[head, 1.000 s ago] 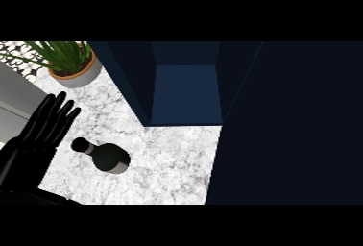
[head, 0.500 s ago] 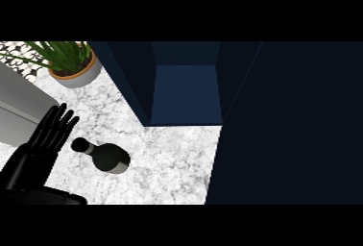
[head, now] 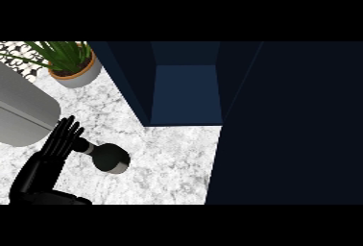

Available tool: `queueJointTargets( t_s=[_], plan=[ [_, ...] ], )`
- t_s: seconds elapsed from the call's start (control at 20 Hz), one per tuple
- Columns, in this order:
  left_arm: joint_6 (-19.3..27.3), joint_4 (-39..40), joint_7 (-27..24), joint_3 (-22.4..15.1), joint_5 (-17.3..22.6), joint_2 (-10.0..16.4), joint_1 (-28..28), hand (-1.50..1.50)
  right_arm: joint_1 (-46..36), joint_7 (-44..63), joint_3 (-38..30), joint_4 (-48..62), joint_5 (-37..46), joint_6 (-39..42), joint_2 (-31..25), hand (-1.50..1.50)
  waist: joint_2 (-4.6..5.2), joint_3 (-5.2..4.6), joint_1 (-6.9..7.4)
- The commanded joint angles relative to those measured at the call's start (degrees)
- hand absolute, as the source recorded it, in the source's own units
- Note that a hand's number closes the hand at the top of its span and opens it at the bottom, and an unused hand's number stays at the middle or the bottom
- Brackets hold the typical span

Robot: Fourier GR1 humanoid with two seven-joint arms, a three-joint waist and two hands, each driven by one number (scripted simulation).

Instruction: Pick up the wine, place it into the cabinet and close the cabinet

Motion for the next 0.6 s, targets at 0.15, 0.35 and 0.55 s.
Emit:
queueJointTargets(
  t_s=[0.15, 0.35, 0.55],
  plan=[
    [0.0, 12.0, -5.6, 1.4, -3.2, 0.6, -4.6, -1.5, 3.8, 5.0, 5.6, -13.2, 8.2, -1.5, -2.7, -1.5, -0.12, -0.04, -0.75],
    [-1.0, 17.7, -12.6, 1.2, -6.2, 1.1, -4.0, -1.5, -0.9, 6.6, 3.2, -10.5, 7.9, -3.5, -1.9, -1.5, 0.01, -0.04, -0.02],
    [-0.1, 23.5, -14.1, 2.1, -7.2, 2.0, -9.7, -1.5, -1.9, 6.7, 3.8, -9.8, 8.2, -3.3, -2.9, -1.5, 0.06, -0.02, 0.0]
  ],
)
